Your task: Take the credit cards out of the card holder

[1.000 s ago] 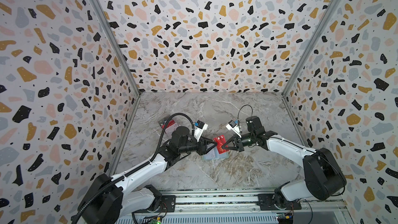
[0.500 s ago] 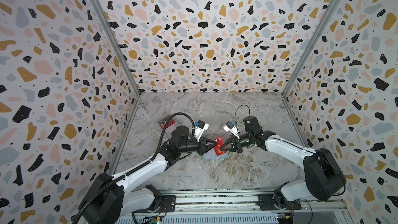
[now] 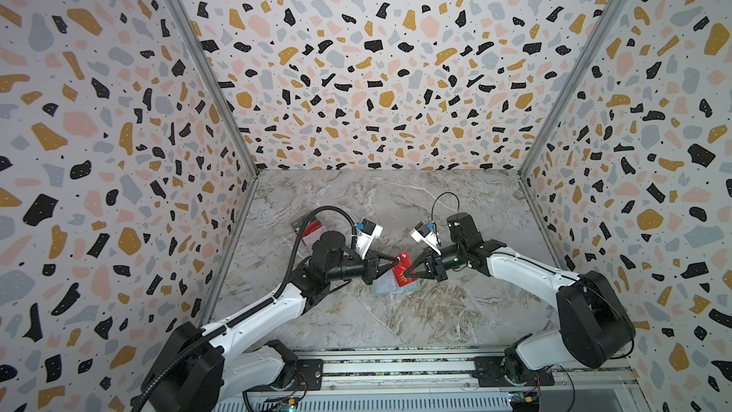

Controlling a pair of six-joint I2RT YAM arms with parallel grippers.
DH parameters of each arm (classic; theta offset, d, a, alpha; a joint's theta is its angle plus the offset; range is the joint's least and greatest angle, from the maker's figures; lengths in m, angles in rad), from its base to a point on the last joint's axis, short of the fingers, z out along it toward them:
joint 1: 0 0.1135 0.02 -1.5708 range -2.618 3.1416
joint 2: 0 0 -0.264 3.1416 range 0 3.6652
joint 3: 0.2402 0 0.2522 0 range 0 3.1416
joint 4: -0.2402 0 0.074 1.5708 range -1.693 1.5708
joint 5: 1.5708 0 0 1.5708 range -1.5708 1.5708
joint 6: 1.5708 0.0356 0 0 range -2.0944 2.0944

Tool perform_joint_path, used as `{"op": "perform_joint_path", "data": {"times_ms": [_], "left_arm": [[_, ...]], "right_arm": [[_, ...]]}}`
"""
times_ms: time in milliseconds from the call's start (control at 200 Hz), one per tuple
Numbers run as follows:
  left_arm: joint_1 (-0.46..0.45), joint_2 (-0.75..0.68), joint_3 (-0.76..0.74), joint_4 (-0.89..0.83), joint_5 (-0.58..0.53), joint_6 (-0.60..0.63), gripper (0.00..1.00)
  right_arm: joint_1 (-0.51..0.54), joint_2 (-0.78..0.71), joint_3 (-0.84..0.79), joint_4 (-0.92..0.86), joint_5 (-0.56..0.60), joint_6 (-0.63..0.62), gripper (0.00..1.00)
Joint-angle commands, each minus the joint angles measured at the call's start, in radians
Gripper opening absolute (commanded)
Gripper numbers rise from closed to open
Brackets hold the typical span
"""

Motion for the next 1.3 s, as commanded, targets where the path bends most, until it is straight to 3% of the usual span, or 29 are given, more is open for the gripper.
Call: {"op": "perform_joint_path", "data": {"times_ms": [0,125,365,470,686,871,1081,1296], "left_arm": [[0.006,-0.040,0.004,0.058,-0.044,-0.011,0.00],[0.019,-0.064,-0.004,0.104,-0.118,-0.040,0.00],[0.036,-0.030,0.002,0.304,-0.235,-0.119,0.00],[0.037,0.005,0.017,0.372,-0.251,-0.147,0.00],[0.039,0.018,0.011,0.418,-0.313,-0.162,0.00],[0.041,0.006,-0.009,0.520,-0.368,-0.186,0.00],[0.041,0.029,-0.018,0.633,-0.352,-0.238,0.00],[0.041,0.039,-0.046,0.729,-0.345,-0.275,0.00]], "right_arm": [[-0.008,-0.041,-0.009,0.097,0.047,0.071,0.31],[-0.023,-0.121,-0.096,0.305,0.113,0.231,0.53],[-0.021,-0.224,-0.296,0.844,0.292,0.595,0.75],[-0.010,-0.220,-0.332,1.011,0.366,0.703,0.75],[0.026,-0.173,-0.326,1.155,0.474,0.794,0.73],[0.028,-0.113,-0.302,1.244,0.474,0.853,0.65],[0.044,-0.066,-0.288,1.361,0.469,0.904,0.63],[0.052,-0.020,-0.276,1.517,0.476,0.970,0.49]]}}
